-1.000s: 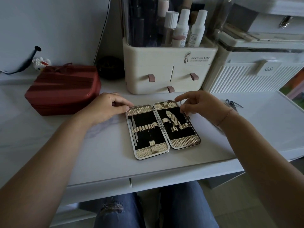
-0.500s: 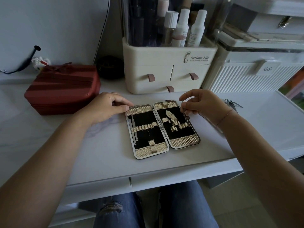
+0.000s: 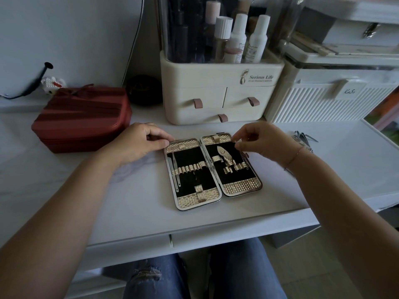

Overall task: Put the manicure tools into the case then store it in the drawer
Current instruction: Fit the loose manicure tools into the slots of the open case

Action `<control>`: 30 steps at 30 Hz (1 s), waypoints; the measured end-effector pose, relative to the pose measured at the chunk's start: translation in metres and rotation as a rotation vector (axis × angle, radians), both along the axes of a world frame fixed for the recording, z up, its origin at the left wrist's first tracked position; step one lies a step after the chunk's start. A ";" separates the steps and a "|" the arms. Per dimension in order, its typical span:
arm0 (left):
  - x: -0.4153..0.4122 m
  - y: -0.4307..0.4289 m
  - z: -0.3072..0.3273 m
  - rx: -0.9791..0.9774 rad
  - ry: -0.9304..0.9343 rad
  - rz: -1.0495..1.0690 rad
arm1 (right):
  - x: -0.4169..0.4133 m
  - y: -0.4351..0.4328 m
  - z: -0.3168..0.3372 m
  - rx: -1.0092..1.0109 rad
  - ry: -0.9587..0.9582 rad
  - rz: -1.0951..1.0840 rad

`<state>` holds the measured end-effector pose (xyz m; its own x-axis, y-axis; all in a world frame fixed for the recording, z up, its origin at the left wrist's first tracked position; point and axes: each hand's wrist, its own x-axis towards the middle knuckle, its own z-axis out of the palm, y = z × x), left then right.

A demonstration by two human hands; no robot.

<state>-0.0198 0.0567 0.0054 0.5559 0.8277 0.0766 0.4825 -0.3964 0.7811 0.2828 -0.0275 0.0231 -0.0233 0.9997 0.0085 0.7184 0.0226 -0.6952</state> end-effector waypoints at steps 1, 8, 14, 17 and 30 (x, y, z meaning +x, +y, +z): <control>0.000 0.000 0.000 -0.001 -0.002 0.001 | 0.001 -0.001 -0.001 0.008 -0.033 -0.007; 0.001 -0.002 0.001 0.001 -0.005 0.002 | 0.001 -0.009 0.000 -0.002 -0.064 0.055; 0.001 -0.003 0.001 -0.007 -0.010 0.003 | 0.001 -0.012 0.010 0.047 0.001 0.020; 0.001 -0.003 0.002 -0.014 -0.006 0.006 | 0.016 -0.020 0.022 0.155 0.110 -0.116; 0.002 -0.002 0.001 0.014 -0.010 0.005 | 0.024 -0.049 0.001 0.116 -0.369 -0.320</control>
<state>-0.0177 0.0544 0.0060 0.5507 0.8295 0.0936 0.4765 -0.4044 0.7806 0.3072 -0.0763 0.0242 0.2624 0.9501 0.1686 0.8993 -0.1774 -0.3998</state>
